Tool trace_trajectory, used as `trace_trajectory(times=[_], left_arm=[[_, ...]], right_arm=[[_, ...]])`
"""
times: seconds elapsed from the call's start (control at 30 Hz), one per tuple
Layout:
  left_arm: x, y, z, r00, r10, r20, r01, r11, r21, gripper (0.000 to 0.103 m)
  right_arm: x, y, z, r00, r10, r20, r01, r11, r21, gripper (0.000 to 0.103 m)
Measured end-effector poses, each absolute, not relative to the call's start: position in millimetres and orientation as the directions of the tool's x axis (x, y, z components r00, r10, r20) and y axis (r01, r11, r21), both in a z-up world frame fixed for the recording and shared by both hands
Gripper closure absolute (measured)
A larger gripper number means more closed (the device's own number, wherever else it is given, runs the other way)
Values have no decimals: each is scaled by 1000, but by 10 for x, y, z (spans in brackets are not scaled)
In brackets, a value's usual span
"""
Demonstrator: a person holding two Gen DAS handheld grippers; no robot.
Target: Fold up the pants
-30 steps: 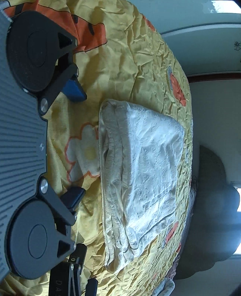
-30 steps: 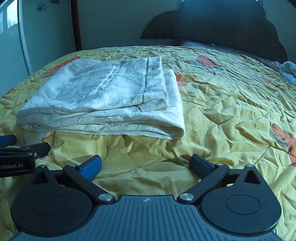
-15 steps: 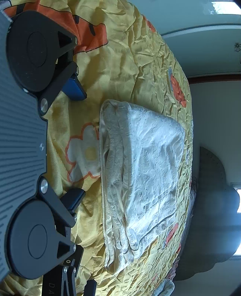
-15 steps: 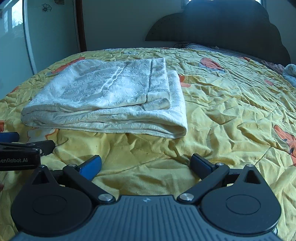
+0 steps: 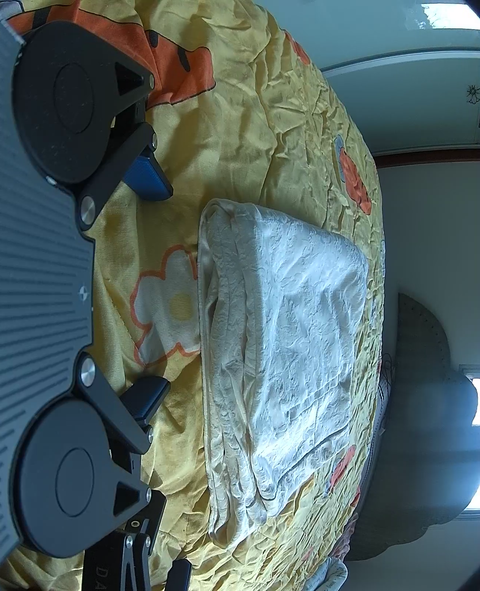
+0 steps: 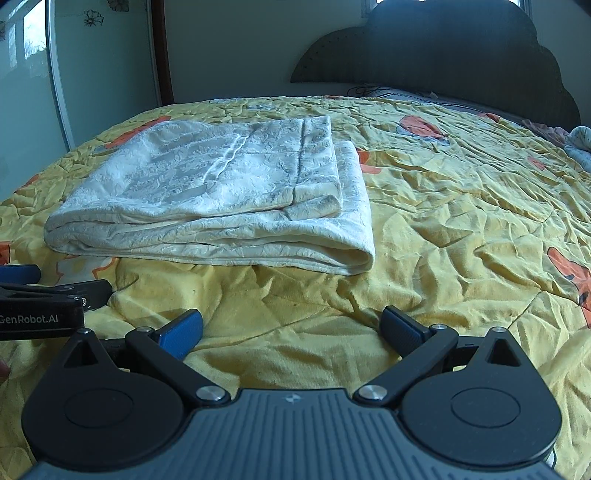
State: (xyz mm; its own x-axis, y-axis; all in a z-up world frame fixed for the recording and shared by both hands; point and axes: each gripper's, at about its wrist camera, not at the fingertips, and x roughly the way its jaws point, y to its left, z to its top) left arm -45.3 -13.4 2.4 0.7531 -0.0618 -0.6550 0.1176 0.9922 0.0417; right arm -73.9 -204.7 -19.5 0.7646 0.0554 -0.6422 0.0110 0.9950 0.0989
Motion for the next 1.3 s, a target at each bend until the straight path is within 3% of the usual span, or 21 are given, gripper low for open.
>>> trace_trajectory(times=[1.3], left_arm=[[-453, -111, 30, 752, -55, -657, 108, 993, 40, 0]], right_arm=[[-726, -2024, -190, 764, 39, -644, 23, 996, 88, 0]])
